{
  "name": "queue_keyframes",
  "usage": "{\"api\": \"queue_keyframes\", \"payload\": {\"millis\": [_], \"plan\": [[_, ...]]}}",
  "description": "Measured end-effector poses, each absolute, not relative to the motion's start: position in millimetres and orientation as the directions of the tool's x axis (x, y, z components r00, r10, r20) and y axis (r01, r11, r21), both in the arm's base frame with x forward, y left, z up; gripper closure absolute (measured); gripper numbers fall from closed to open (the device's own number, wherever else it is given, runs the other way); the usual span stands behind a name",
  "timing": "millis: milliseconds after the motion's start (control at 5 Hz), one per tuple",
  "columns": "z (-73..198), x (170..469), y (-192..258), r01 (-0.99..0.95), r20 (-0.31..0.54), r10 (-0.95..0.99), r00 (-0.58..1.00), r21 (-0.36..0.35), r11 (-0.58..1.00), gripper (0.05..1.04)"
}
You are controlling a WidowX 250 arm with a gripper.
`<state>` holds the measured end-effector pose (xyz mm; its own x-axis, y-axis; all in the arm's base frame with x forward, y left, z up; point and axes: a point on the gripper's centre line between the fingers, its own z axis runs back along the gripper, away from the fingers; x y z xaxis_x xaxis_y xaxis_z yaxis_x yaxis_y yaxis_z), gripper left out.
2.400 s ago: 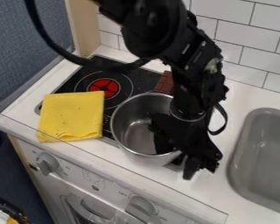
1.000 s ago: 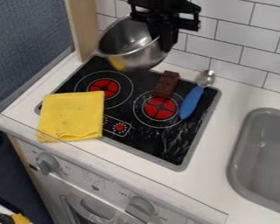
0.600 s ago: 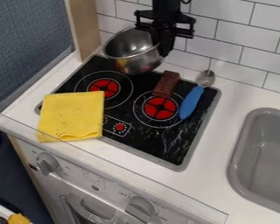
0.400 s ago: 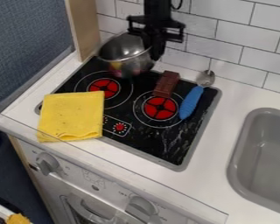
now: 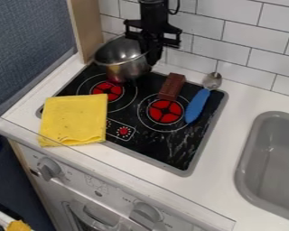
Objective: Move the silver pot to the upper left of the burner
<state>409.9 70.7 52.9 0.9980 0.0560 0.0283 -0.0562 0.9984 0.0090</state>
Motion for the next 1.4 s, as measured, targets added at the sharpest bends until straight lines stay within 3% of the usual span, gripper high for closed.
{"api": "queue_keyframes", "payload": {"millis": [400, 600, 800, 1000, 1200, 1400], "plan": [[43.1, 403.5, 78.9, -0.057, 0.015, 0.056, 0.998, 0.061, 0.997, 0.973], [38.0, 398.2, 77.1, -0.058, -0.005, 0.058, 0.998, 0.053, 0.997, 0.797], [42.6, 394.2, 72.2, -0.055, 0.023, 0.055, 0.998, 0.026, 0.998, 0.508], [76.3, 392.1, 66.8, -0.045, 0.115, 0.046, 0.992, -0.008, 0.999, 0.218], [98.2, 384.8, 63.9, -0.040, 0.159, 0.044, 0.986, -0.030, 0.999, 0.068], [103.9, 380.8, 57.4, -0.035, 0.162, 0.040, 0.986, -0.032, 0.999, 0.075]]}}
